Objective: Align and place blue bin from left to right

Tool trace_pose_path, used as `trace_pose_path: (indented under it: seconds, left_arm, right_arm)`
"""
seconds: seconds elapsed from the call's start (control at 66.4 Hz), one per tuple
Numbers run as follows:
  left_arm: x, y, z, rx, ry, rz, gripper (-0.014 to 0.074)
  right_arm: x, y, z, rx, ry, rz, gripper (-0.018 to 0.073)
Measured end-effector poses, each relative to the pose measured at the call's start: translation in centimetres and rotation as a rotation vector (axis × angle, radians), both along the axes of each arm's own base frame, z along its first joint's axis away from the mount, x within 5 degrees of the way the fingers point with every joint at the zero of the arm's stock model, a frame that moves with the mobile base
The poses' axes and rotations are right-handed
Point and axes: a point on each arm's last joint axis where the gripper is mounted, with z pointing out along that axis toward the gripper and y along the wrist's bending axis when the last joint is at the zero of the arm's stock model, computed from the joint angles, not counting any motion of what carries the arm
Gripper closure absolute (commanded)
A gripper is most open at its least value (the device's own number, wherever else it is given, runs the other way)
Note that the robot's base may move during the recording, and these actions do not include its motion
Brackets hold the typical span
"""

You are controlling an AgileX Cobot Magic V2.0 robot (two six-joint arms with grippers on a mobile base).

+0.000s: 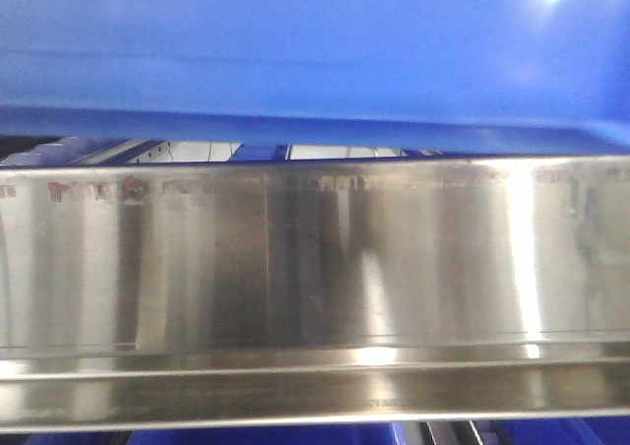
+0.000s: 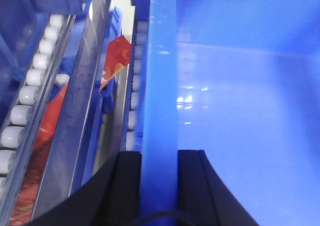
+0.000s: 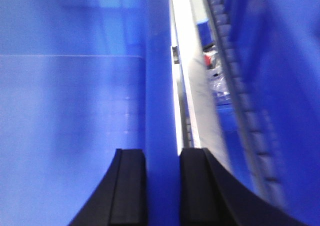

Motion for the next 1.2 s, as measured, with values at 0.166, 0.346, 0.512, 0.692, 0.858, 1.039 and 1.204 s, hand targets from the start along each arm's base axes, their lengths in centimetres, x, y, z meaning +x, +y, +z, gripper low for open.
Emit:
trace_pose_path:
  seconds: [0.166,0.346,0.512,0.692,0.858,1.039,1.204]
  left_arm:
    - [2.0,1.3,-0.4,-0.023,-0.004,-0.009,0.0707]
    - [4.9,1.9,-1.9,-0.017,0.033,-0.007,0.0707]
    - [6.8,1.5,-3.5,-0.007,0.076,-0.001,0.0707]
    - [8.2,0.8,-4.9,-0.004,0.107,-0.009,0.0707]
    - [9.0,0.6,-5.5,0.002,0.107,-0.013,0.0707]
    - [9.5,0.4,-6.0,0.013,0.116,-0.013,0.0707]
    - [9.5,0.4,-6.1,0.018,0.124,-0.010,0.0707]
  right_arm:
    - [2.4,1.3,0.0,0.049,-0.001,-0.020,0.0637]
    - [5.2,2.4,-1.2,0.061,0.007,-0.029,0.0637]
    - [7.1,2.8,-2.6,0.054,0.027,-0.048,0.0637]
    - [8.5,2.8,-3.8,0.037,0.047,-0.071,0.0637]
    - [8.8,2.7,-3.8,0.040,0.037,-0.074,0.0637]
    - [8.9,2.8,-3.7,0.041,0.024,-0.069,0.0637]
    - [9.0,2.8,-3.9,0.038,0.026,-0.070,0.0636]
